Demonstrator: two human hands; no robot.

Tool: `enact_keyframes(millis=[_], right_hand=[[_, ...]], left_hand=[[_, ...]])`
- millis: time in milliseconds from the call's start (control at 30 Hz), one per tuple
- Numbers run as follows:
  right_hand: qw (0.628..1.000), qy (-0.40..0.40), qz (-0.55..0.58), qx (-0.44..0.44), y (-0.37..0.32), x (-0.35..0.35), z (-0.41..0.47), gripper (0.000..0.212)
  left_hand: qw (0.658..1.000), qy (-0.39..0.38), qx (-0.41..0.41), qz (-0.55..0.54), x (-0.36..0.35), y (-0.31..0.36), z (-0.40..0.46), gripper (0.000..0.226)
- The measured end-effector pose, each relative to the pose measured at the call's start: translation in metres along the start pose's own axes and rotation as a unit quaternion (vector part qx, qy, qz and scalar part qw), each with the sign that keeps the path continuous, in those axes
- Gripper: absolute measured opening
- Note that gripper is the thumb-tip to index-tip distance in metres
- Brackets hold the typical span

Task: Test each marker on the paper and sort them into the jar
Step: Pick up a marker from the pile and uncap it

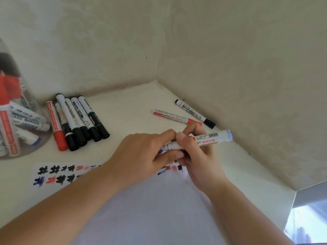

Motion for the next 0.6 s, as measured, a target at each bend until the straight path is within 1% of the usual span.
enact_keyframes(millis=[33, 100, 133, 167, 267, 333, 400, 467, 533, 600], right_hand=[[1.000, 0.020, 0.006, -0.009, 0.000, 0.005, 0.003, 0.016], [0.996, 0.087, 0.003, -0.033, -0.004, 0.024, 0.010, 0.008], [0.991, 0.120, -0.016, -0.047, -0.006, 0.036, 0.012, 0.005], [0.987, 0.144, -0.043, -0.064, -0.008, 0.047, 0.013, 0.006], [0.979, 0.156, -0.089, -0.094, -0.005, 0.060, 0.010, 0.012], [0.979, 0.148, -0.104, -0.090, -0.003, 0.058, 0.010, 0.017], [0.978, 0.140, -0.127, -0.091, 0.000, 0.054, 0.011, 0.022], [0.973, 0.127, -0.166, -0.097, 0.004, 0.050, 0.010, 0.019], [0.964, 0.118, -0.216, -0.102, 0.008, 0.046, 0.010, 0.017], [0.951, 0.125, -0.267, -0.092, 0.011, 0.042, 0.012, 0.019]], left_hand=[[1.000, 0.000, 0.019, -0.004, -0.001, -0.004, 0.001, 0.045], [0.998, -0.010, 0.068, -0.012, -0.003, -0.016, -0.001, 0.068], [0.997, -0.022, 0.076, -0.008, -0.006, -0.021, -0.003, 0.076], [0.997, -0.035, 0.067, 0.005, -0.009, -0.024, -0.005, 0.080], [0.993, -0.095, 0.028, 0.066, -0.018, -0.027, -0.009, 0.081], [0.989, -0.119, 0.028, 0.086, -0.022, -0.030, -0.009, 0.080], [0.990, -0.111, 0.039, 0.078, -0.019, -0.035, -0.007, 0.076], [0.991, -0.102, 0.046, 0.075, -0.014, -0.040, -0.007, 0.068], [0.990, -0.109, 0.032, 0.081, -0.015, -0.040, -0.007, 0.058], [0.989, -0.117, 0.020, 0.083, -0.018, -0.039, -0.008, 0.050]])
Point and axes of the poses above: each hand's wrist, its own z-axis towards the middle knuckle, its own x-axis out of the back of the hand, y = z × x, the point moved 4 cm from there along z, towards the middle knuckle
